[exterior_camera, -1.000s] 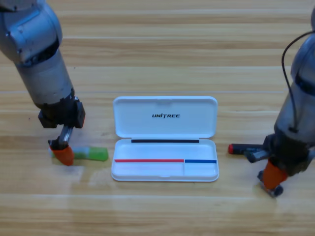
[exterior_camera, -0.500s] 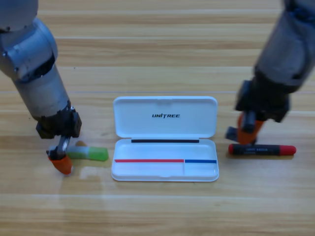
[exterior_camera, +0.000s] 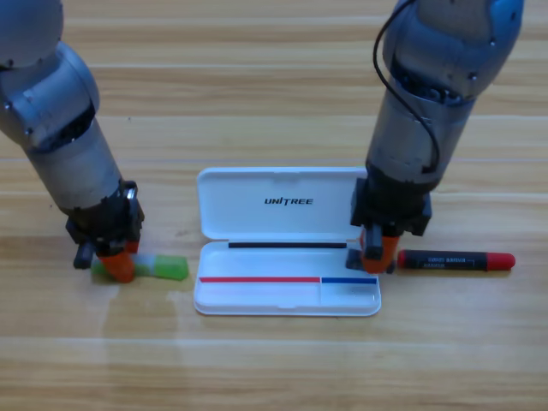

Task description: Clean up eraser and pencils

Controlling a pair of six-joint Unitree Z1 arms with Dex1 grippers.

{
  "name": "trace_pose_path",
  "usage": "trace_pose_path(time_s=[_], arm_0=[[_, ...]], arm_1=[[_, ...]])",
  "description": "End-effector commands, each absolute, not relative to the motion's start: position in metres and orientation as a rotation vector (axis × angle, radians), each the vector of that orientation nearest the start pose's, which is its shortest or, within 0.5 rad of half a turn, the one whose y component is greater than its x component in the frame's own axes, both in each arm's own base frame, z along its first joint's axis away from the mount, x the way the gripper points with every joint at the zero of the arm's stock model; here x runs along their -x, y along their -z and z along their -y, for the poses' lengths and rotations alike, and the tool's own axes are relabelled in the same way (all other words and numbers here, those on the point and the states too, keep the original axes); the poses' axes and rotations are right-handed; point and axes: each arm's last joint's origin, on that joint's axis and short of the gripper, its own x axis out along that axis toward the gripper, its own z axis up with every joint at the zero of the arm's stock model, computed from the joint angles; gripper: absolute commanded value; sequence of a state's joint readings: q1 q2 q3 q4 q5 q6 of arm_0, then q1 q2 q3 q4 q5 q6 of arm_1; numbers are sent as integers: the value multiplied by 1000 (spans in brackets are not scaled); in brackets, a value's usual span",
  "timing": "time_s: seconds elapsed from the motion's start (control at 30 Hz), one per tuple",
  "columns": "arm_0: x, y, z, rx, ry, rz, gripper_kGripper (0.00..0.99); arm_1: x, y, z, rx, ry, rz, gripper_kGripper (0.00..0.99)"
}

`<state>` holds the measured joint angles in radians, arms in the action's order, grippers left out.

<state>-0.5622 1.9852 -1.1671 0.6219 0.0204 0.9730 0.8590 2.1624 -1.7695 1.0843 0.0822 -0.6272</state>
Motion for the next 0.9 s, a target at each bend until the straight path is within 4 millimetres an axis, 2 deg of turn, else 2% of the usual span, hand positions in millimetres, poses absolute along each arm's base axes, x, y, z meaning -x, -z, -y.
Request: trace_pose_path(time_s=[0.03,0.13,0.37,0.47,0.5,0.53,0.57,0.63,0.7,0.73,0.8,0.83,0.9], arm_0=[[-295,-182,176,-1212,1098,-1119,0],[-294,-193,175,-1220,1071,-1107,0],[-294,-234,176,-1229,1034,-1098,0],[-293,-246,175,-1229,1018,-1093,0],[-292,-249,174,-1227,1015,-1093,0],[-292,-251,174,-1226,1010,-1095,0],[-292,-252,174,-1228,1007,-1096,0],[-291,-254,173,-1225,999,-1098,0],[-290,-253,173,-1223,1000,-1105,0],[-290,-253,173,-1222,999,-1107,0],[-290,-253,173,-1220,998,-1107,0],[-290,-253,173,-1218,997,-1110,0],[-289,-254,174,-1219,998,-1109,0]], arm_1=[[-278,-204,-347,1114,-1250,-1227,0],[-280,-199,-350,1108,-1257,-1230,0],[-279,-193,-353,1105,-1278,-1236,0],[-280,-190,-355,1103,-1281,-1240,0],[-280,-189,-356,1104,-1282,-1241,32],[-281,-187,-357,1104,-1282,-1242,179],[-281,-186,-357,1106,-1284,-1245,276],[-280,-185,-357,1107,-1289,-1247,413],[-279,-185,-358,1103,-1294,-1245,489],[-279,-188,-357,1102,-1293,-1239,560],[-278,-198,-355,1100,-1290,-1217,788],[-276,-206,-353,1101,-1285,-1202,865],[-267,-230,-343,1091,-1284,-1163,905]])
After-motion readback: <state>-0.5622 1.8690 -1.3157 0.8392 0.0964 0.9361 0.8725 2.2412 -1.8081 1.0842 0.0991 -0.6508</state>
